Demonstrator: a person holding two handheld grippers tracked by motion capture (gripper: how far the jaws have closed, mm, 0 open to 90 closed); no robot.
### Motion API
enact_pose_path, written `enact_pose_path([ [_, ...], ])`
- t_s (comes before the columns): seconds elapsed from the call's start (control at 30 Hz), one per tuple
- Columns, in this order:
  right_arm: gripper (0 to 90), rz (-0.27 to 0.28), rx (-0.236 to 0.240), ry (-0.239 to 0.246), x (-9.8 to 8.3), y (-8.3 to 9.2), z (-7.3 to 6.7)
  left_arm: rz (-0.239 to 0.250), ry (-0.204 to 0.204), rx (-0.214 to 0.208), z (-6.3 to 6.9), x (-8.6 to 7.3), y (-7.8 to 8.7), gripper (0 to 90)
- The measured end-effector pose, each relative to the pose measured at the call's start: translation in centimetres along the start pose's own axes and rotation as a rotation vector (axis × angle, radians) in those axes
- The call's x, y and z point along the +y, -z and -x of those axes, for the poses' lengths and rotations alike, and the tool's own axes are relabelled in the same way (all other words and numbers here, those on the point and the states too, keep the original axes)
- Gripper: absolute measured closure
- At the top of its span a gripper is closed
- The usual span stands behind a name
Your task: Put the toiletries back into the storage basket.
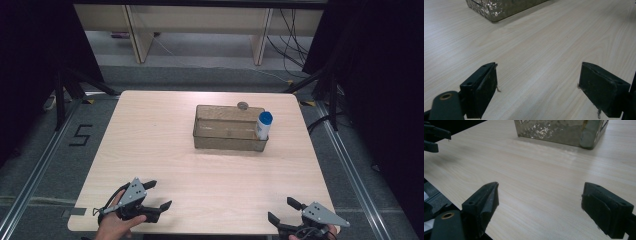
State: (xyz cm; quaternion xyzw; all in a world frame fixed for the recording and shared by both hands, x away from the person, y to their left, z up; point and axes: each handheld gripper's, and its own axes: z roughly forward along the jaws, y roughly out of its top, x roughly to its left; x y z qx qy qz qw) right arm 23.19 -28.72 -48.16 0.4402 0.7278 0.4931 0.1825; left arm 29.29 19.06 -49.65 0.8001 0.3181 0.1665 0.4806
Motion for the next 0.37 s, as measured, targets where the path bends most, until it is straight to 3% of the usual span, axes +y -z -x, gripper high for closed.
enact_pose_path([
  [0.07,15.4,0.002,-0.005,0.033,0.03,0.06,0.25,0.000,0.001,0.000,0.02,0.00,0.00,14.6],
  [0.37,15.5,0.006,-0.008,0.030,0.03,0.15,0.32,0.003,0.003,-0.002,0.00,-0.03,-0.06,14.6],
])
